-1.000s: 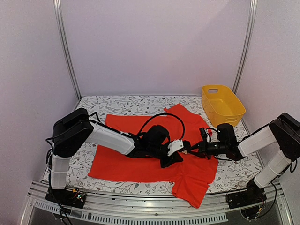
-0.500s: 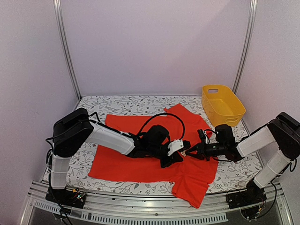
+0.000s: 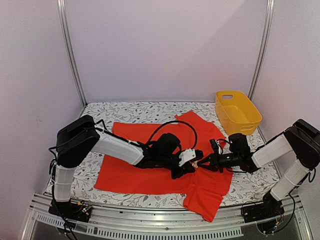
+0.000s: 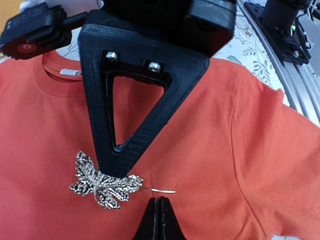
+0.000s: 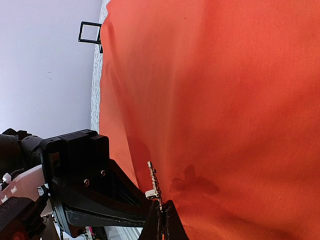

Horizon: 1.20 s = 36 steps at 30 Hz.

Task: Pin the brooch onto the clothing

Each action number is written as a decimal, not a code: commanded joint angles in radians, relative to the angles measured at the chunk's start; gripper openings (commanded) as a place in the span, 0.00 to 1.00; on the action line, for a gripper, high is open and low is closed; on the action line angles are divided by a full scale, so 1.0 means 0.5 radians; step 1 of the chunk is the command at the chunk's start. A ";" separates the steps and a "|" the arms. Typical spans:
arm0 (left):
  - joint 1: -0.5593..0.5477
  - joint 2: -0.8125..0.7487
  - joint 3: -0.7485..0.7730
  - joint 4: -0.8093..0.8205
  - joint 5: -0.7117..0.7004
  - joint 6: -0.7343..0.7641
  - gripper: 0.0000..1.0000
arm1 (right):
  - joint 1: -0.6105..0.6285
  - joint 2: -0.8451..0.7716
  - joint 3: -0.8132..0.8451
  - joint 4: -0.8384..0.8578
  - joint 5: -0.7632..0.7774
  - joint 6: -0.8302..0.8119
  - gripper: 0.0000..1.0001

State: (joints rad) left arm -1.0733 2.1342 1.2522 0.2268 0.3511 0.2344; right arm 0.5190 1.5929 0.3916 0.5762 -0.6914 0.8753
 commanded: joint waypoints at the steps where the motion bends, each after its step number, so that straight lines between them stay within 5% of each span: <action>1: 0.012 -0.035 -0.004 0.045 0.017 0.037 0.00 | 0.012 0.022 0.050 0.001 -0.005 -0.026 0.00; 36: 0.014 -0.062 -0.029 0.030 -0.022 0.062 0.00 | -0.019 -0.107 0.182 -0.414 0.073 -0.265 0.00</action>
State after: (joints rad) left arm -1.0729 2.1342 1.2491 0.2260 0.3466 0.2584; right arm 0.5140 1.5589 0.4831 0.3817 -0.6628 0.7609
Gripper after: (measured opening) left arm 0.005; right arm 0.007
